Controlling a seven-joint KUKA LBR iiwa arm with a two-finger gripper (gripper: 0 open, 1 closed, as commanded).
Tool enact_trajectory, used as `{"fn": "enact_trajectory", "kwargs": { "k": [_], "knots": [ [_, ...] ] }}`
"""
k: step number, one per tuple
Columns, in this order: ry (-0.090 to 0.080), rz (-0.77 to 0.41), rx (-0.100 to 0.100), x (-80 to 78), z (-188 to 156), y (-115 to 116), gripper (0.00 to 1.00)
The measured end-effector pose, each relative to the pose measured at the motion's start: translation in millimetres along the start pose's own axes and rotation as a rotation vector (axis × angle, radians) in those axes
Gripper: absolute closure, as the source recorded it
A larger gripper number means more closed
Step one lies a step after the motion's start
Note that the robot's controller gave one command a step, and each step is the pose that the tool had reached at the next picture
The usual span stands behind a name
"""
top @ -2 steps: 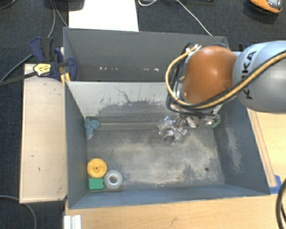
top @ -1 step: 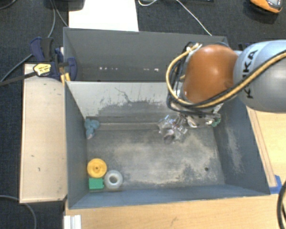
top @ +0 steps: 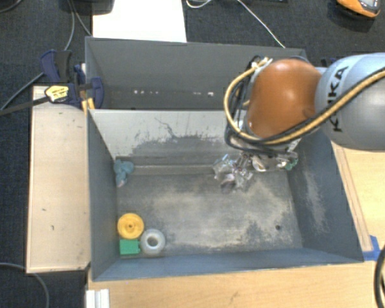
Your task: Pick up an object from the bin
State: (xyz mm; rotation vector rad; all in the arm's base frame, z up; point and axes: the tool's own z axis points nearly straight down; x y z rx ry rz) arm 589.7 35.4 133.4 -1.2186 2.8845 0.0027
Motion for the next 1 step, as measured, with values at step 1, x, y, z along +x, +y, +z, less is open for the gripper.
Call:
{"fn": "enact_trajectory", "kwargs": {
  "k": [1],
  "knots": [
    [0.0,0.001,0.0,0.0,-5.9,0.1,1.0]
  ]
}}
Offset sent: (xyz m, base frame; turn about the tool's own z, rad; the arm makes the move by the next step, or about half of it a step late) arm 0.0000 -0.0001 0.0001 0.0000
